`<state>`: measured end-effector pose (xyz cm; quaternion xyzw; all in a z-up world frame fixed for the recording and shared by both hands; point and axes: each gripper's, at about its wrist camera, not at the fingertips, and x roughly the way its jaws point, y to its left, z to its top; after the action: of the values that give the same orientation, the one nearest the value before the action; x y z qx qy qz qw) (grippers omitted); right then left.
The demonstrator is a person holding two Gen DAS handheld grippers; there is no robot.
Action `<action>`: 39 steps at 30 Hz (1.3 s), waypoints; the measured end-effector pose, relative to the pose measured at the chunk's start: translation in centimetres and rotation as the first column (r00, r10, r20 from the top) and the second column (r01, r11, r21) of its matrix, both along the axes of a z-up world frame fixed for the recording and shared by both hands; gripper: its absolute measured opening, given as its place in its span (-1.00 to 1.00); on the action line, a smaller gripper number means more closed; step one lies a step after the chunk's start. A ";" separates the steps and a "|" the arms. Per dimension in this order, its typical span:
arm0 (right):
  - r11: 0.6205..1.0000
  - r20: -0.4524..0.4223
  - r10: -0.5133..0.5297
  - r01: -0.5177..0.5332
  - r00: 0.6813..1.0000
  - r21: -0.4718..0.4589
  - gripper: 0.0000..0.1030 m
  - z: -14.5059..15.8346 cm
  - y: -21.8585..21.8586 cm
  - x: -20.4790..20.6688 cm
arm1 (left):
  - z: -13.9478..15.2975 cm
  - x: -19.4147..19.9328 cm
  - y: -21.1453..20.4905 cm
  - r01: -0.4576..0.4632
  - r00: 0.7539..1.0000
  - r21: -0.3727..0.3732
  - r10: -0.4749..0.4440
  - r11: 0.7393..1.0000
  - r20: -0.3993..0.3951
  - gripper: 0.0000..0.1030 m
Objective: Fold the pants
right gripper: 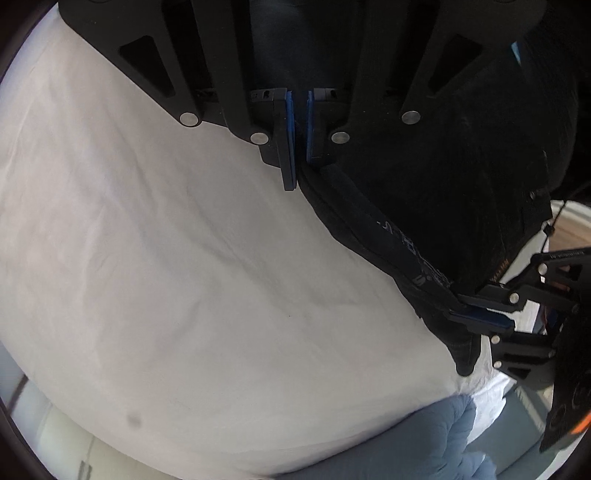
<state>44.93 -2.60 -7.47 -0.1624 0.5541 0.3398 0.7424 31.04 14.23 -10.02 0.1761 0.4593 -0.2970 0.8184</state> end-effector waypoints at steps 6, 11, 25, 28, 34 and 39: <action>0.941 -0.138 -0.240 0.266 0.961 0.210 -0.92 -0.2 -3.4 -2.7 | 0.7 -2.1 0.3 -0.012 1.000 -0.012 0.012 1.000 0.006 -0.85; 0.841 -0.226 -0.374 0.431 0.900 0.326 -0.92 -0.9 -5.8 -8.2 | 1.2 -4.9 0.2 -0.013 1.000 -0.009 0.013 1.000 0.010 -0.85; 0.827 -0.323 -0.358 0.458 0.876 0.325 -0.92 -3.1 -3.4 -23.0 | 1.0 -15.7 0.8 0.080 0.996 -0.050 -0.082 0.996 -0.027 -0.85; 0.866 -0.256 -0.344 0.411 0.903 0.285 -0.92 -2.5 -3.1 -26.9 | 0.1 -18.5 0.5 0.116 0.992 -0.020 -0.117 0.993 -0.042 -0.85; 0.958 -0.053 -0.248 0.253 0.967 0.134 -0.92 -1.6 -0.3 -34.9 | -1.0 -22.6 1.0 0.157 0.985 0.014 -0.155 0.988 -0.076 -0.85; 0.977 -0.030 -0.203 0.205 0.979 0.062 -0.92 -2.9 2.2 -40.2 | -2.8 -24.6 1.4 0.162 0.980 0.038 -0.157 0.986 -0.127 -0.85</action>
<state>4.74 -0.41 -10.35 -0.0767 0.5652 0.2814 0.7717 6.40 15.67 -12.80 0.2134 0.5004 -0.3608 0.7576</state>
